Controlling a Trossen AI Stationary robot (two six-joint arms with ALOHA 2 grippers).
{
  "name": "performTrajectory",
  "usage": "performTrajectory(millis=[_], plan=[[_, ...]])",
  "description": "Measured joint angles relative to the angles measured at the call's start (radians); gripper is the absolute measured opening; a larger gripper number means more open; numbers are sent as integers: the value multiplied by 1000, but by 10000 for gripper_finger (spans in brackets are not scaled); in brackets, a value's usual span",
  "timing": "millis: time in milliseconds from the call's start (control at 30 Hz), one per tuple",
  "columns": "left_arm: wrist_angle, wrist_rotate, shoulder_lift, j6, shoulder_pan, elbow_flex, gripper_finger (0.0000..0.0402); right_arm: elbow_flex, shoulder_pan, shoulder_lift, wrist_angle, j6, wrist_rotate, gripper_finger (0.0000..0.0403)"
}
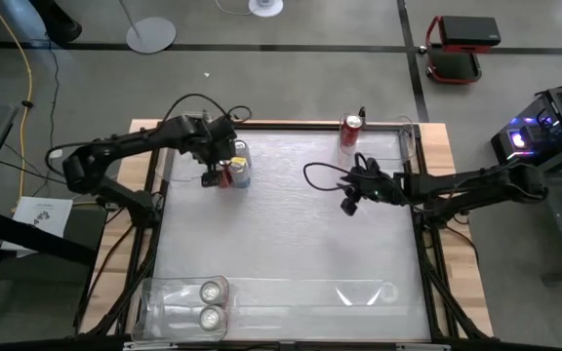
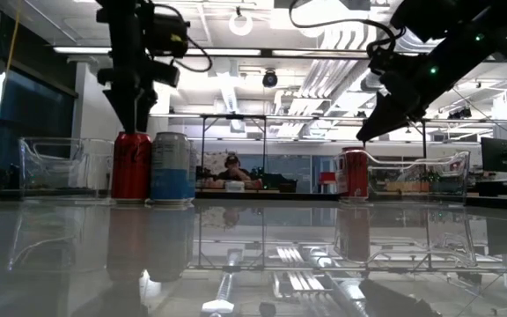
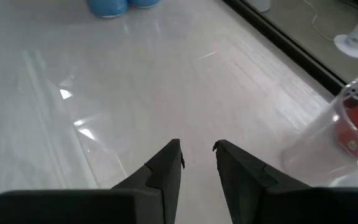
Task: Sort soda cans
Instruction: Put the left red/black soda can into the right transparent bin
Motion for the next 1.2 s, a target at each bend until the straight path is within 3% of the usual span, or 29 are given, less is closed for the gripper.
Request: performTrajectory(millis=[300,533,667,900,1067,1200], plan=[[4,5,77,9,8,-26,347,0,32,0,0,2,0,98],[0,7,83,-7,6,-26,289,0,32,0,0,26,1,98],[-30,53,59,-62,-23,-25,287,0,41,0,-1,38,-15,98],[-141,191,22,-261,-228,82,287,0,107,-29,-12,38,-131,98],[38,242,72,-323,-416,127,287,0,155,-113,-14,63,-172,98],[223,246,201,-320,-485,206,287,15,201,-221,-82,147,-176,98]])
